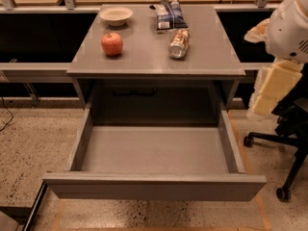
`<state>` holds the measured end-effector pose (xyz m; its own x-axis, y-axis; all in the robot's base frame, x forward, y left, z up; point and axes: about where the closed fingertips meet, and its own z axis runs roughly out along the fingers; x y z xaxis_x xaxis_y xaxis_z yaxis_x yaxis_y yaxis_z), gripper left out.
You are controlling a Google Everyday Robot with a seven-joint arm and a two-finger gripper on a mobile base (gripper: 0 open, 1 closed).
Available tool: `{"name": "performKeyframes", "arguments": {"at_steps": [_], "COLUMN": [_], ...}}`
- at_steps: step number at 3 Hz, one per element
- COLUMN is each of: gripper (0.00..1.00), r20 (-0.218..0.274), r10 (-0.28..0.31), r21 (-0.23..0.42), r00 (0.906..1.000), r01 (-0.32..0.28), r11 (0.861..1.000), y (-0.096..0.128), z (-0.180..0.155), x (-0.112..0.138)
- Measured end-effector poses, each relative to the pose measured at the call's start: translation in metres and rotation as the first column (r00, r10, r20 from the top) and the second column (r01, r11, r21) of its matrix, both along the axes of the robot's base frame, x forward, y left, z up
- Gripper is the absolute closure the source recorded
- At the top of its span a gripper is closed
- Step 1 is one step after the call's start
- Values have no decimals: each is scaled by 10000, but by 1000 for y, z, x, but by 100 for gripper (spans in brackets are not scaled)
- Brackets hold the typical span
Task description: Place apple into top drawer
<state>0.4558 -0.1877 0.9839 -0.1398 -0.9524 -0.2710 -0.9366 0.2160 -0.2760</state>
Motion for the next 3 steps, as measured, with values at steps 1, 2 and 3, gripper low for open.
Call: {"name": "performKeyframes", "arguments": {"at_steps": [1, 2, 3], "gripper": [0, 0, 0], "r20": [469, 998, 1066], "r10": [1018, 1591, 1599], "r21": [499, 1331, 1315], "r00": [9937, 9822, 9814], "r01": [-1041, -1716, -1733], "r11": [9933, 9761, 9760], "y": [39, 84, 84], "z": [9, 27, 30], "x": [27, 64, 63]}}
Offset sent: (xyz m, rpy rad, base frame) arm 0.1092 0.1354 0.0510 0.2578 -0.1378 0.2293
